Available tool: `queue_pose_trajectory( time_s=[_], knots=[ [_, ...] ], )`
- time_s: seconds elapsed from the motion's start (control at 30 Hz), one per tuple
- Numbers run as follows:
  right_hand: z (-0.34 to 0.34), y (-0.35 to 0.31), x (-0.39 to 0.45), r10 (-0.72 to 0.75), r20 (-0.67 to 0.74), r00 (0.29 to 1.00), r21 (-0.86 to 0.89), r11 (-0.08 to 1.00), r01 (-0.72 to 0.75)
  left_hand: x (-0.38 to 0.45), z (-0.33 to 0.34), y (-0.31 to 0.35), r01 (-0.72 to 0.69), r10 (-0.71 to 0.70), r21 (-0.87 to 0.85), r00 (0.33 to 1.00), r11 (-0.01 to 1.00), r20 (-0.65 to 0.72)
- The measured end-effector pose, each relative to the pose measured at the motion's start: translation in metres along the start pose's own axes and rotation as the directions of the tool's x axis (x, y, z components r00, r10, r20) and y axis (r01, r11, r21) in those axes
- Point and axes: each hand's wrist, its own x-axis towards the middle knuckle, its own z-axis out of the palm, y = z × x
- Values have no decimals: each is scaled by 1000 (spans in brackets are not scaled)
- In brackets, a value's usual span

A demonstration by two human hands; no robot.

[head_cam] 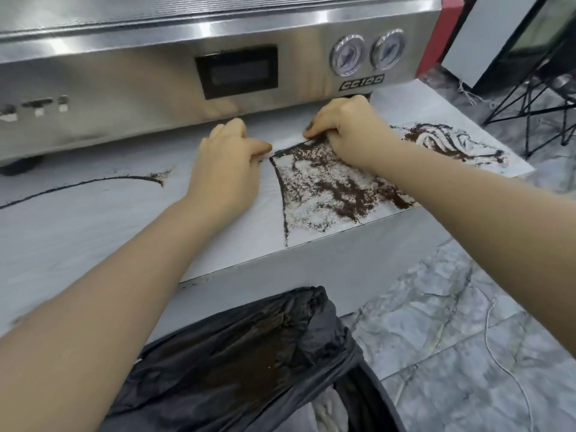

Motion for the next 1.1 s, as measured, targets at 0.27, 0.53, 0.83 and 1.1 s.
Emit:
queue_pose_trajectory(
  time_s=[0.27,0.53,0.83,1.1],
  knots=[
    [-24,21,-74,-125,-58,990,129,983,132,-27,-3,35,-173,185,-148,980,974,70],
    [-36,36,-69,-213,-37,976,182,959,217,-28,-10,51,-177,191,-140,977,974,91],
    [-14,75,-9,-320,88,943,-48,944,325,15,24,52,-119,119,12,993,993,-7],
    [-26,113,-25,-176,38,984,8,984,176,49,45,73,-101,102,-69,995,993,5]
  ],
)
